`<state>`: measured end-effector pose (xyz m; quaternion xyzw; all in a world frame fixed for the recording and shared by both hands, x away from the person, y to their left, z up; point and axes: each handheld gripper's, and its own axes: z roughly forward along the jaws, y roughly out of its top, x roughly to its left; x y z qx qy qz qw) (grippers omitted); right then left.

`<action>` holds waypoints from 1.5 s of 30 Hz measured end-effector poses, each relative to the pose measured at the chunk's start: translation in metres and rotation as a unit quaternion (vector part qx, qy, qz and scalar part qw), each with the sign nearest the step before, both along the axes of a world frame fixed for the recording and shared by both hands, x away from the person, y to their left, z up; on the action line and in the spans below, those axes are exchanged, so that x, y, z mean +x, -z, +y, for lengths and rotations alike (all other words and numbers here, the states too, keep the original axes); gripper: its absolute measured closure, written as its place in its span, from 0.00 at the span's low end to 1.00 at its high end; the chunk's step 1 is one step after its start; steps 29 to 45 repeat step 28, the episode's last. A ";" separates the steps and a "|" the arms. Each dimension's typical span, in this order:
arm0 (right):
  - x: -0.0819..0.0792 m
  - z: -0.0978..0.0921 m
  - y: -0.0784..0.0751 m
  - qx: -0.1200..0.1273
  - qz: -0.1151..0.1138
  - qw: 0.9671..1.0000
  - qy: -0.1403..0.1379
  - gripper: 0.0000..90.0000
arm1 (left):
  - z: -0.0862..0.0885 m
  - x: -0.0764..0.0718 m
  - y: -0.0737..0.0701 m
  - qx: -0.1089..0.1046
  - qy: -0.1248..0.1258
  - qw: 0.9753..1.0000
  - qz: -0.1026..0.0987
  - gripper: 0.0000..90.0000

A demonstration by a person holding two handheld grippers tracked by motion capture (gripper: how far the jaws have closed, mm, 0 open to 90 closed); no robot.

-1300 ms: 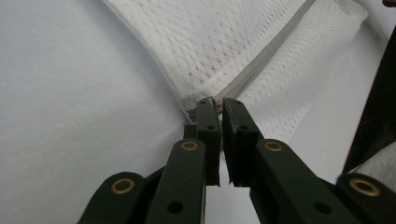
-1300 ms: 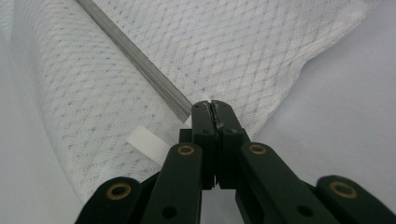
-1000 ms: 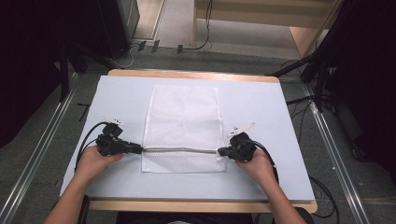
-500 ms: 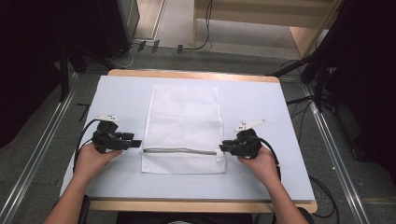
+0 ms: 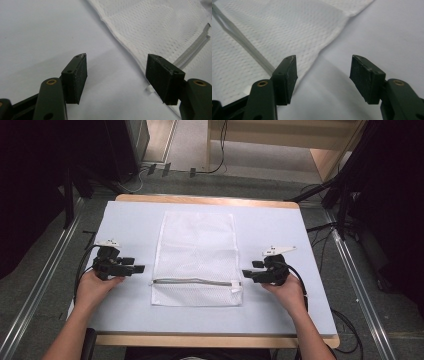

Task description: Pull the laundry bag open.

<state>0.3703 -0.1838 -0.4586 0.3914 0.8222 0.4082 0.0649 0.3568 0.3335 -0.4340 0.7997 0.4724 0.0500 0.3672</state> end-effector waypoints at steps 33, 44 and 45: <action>0.012 -0.028 0.016 -0.016 0.002 0.998 0.065 0.33 | 0.010 0.015 0.011 0.033 -0.042 0.998 -0.016 0.29; 0.012 -0.028 0.016 -0.016 0.002 0.998 0.065 0.33 | 0.010 0.015 0.011 0.033 -0.042 0.998 -0.016 0.29; 0.012 -0.028 0.016 -0.016 0.002 0.998 0.065 0.33 | 0.010 0.015 0.011 0.033 -0.042 0.998 -0.016 0.29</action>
